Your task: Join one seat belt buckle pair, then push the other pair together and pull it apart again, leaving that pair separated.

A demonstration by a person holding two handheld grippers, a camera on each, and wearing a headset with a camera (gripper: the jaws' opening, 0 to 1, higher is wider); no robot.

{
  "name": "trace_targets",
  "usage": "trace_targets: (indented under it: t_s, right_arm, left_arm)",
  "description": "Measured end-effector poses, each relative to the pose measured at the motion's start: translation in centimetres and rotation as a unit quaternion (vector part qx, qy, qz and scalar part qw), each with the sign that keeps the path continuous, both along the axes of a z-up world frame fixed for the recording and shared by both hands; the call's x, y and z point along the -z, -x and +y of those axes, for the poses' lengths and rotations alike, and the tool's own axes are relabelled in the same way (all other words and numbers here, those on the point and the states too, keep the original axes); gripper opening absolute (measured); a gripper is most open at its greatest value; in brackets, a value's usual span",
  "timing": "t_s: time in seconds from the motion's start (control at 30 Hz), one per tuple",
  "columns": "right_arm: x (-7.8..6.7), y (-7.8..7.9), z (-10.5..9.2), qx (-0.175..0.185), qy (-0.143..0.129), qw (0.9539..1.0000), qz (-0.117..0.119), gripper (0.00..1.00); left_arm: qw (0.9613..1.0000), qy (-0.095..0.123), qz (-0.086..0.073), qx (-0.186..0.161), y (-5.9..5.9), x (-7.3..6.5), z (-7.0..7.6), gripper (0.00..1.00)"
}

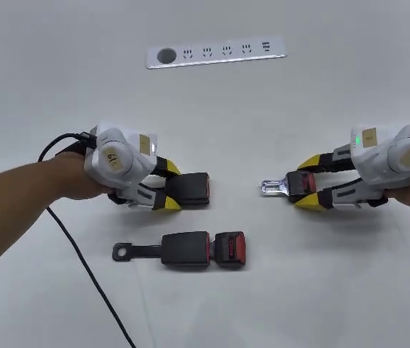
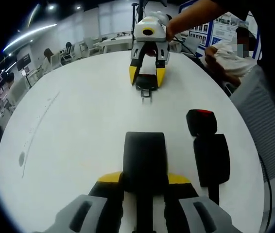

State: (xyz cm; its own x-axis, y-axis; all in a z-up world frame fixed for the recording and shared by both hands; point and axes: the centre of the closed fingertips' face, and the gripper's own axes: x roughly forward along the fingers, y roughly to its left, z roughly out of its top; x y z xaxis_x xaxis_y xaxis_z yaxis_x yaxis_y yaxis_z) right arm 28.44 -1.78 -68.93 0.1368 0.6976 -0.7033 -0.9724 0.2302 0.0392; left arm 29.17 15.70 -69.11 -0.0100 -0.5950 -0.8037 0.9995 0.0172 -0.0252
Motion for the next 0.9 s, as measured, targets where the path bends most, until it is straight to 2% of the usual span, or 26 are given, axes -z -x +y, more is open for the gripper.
trace_targets:
  t_s: [0.27, 0.37, 0.9]
  right_arm:
    - [-0.2, 0.1, 2.4, 0.001, -0.006, 1.0, -0.003, 0.34]
    - [0.1, -0.5, 2.5, 0.001, -0.011, 0.9999, -0.005, 0.34]
    - [0.8, -0.7, 6.2, -0.009, -0.025, 0.9996, -0.009, 0.34]
  left_arm:
    - [1.0, -0.009, 0.003, -0.002, -0.1, 0.1, -0.1, 0.33]
    - [0.9999, -0.011, 0.002, -0.002, -0.1, 0.1, -0.1, 0.33]
    - [0.9996, -0.029, 0.003, 0.0, 0.0, 0.0, -0.2, 0.33]
